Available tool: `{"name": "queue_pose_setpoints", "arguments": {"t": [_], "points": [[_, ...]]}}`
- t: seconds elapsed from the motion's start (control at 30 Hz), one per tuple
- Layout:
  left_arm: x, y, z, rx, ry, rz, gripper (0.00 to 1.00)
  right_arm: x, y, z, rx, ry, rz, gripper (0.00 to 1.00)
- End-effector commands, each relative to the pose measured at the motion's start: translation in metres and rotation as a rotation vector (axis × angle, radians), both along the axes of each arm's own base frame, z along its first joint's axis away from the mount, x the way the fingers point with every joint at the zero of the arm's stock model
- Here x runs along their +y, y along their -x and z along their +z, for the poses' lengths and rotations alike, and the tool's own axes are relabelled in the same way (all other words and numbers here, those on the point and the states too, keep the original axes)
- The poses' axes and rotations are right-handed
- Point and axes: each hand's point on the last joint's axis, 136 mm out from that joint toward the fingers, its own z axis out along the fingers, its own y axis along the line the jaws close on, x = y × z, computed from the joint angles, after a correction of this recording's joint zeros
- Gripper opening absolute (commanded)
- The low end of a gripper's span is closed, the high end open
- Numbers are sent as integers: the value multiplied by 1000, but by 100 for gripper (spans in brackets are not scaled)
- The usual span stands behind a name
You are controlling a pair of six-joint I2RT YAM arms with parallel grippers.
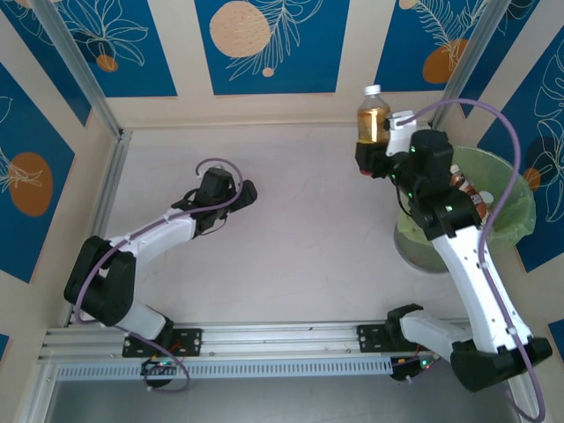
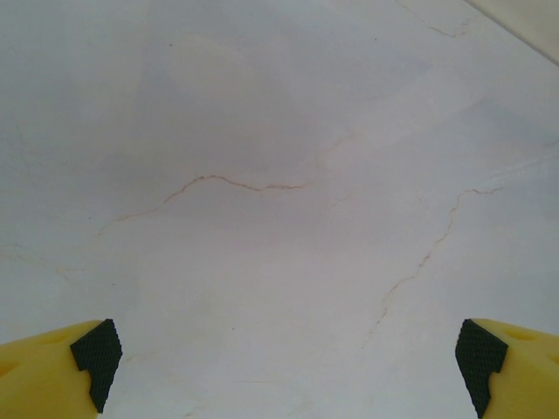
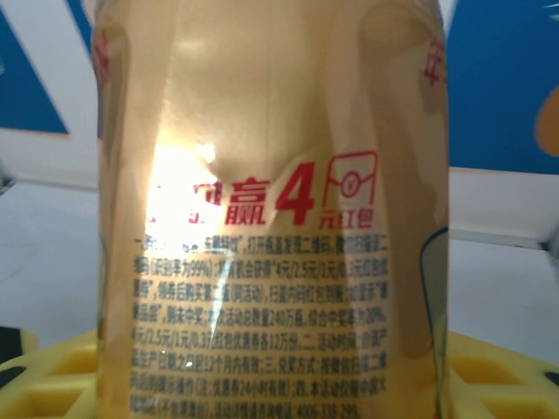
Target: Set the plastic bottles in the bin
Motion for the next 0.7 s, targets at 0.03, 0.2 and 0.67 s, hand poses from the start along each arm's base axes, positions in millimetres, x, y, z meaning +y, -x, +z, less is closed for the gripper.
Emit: {"name": "queue_pose_setpoints", "arguments": {"t": [0.03, 0.2, 0.67], "points": [[-10, -13, 11, -17, 54, -10, 100, -44, 16, 6, -3, 51, -172, 52], [-5, -9, 8, -12, 38, -2, 100, -92, 52, 5, 68, 63, -354, 53], [15, -7, 11, -43, 8, 14, 100, -215, 78, -30, 275, 92, -860, 54]]}}
